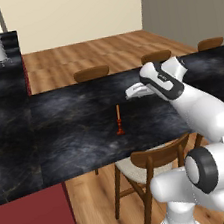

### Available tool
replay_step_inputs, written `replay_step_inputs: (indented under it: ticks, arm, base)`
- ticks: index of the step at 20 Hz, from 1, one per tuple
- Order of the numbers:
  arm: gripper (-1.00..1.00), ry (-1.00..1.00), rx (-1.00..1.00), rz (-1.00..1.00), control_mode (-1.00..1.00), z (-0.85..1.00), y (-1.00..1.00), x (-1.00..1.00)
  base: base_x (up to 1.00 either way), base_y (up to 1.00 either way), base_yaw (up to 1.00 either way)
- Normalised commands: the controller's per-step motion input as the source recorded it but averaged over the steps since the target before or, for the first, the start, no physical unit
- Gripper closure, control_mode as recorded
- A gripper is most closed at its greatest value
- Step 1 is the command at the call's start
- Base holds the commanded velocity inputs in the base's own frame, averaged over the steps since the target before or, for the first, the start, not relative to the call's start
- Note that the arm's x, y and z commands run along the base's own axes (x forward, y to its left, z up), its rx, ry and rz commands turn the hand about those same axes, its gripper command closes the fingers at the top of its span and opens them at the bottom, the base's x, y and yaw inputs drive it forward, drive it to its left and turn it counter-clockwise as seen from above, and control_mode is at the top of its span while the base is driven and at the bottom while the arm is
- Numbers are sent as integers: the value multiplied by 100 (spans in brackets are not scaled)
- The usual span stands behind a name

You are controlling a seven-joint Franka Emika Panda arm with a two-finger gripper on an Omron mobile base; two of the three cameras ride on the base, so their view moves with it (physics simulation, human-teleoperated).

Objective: Get the candle and the beer from the cabinet and move them to the dining counter.

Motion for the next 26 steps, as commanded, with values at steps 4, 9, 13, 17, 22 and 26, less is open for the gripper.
replay_step_inputs:
  ticks: [4,9,13,17,22,26]
  arm:
    - [-100,16,-9,-19,-100,14,-4,-43]
    - [-100,16,-3,-18,-100,36,-10,-55]
    - [-100,8,-6,-14,-100,27,-11,-68]
    - [-100,2,-12,-12,-100,7,-12,-69]
    - [-100,0,-12,-9,-100,12,-11,-76]
    - [-100,0,-10,-6,-100,11,-4,-79]
  base:
    - [0,0,0]
    - [0,0,0]
    - [0,0,0]
    - [0,0,0]
    - [0,0,0]
    - [0,0,0]
